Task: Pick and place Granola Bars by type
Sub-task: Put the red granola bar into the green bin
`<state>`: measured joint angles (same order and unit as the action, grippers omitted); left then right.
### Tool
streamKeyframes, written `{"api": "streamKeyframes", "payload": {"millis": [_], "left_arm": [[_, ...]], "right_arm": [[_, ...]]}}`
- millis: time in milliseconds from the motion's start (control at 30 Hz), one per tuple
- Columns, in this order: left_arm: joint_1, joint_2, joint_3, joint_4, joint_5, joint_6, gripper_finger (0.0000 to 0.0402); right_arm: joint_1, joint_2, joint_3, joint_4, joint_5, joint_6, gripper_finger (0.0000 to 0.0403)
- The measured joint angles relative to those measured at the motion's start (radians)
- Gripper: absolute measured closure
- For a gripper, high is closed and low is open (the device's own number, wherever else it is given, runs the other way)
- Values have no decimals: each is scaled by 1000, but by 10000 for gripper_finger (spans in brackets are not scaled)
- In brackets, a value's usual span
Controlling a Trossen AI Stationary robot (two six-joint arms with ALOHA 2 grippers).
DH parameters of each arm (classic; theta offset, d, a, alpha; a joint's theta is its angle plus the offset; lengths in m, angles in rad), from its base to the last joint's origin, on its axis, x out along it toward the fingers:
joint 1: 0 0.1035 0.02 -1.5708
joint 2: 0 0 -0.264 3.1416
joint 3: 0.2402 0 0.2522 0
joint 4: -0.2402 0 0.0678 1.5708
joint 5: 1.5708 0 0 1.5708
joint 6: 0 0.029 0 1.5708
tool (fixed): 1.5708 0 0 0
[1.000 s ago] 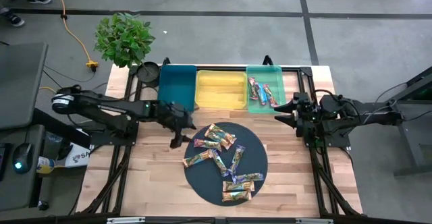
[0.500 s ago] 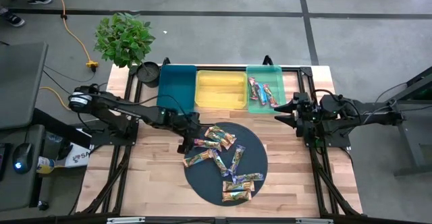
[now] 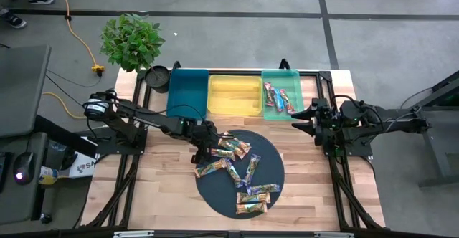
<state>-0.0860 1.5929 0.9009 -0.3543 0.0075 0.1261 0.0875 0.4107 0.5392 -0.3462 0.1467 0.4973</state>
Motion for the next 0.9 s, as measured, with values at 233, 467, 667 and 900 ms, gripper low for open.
{"api": "streamKeyframes", "payload": {"millis": [233, 467, 667, 900], "left_arm": [[-9, 7, 0, 4, 1, -10, 120], [-36, 17, -1, 12, -49, -27, 120], [-39, 32, -2, 11, -70, -68, 120], [-39, 76, 4, 46, -74, -84, 120]], "right_arm": [[0, 0, 0, 0, 0, 0, 203], [0, 0, 0, 0, 0, 0, 203], [0, 0, 0, 3, 0, 0, 203], [0, 0, 0, 7, 0, 0, 203]]}}
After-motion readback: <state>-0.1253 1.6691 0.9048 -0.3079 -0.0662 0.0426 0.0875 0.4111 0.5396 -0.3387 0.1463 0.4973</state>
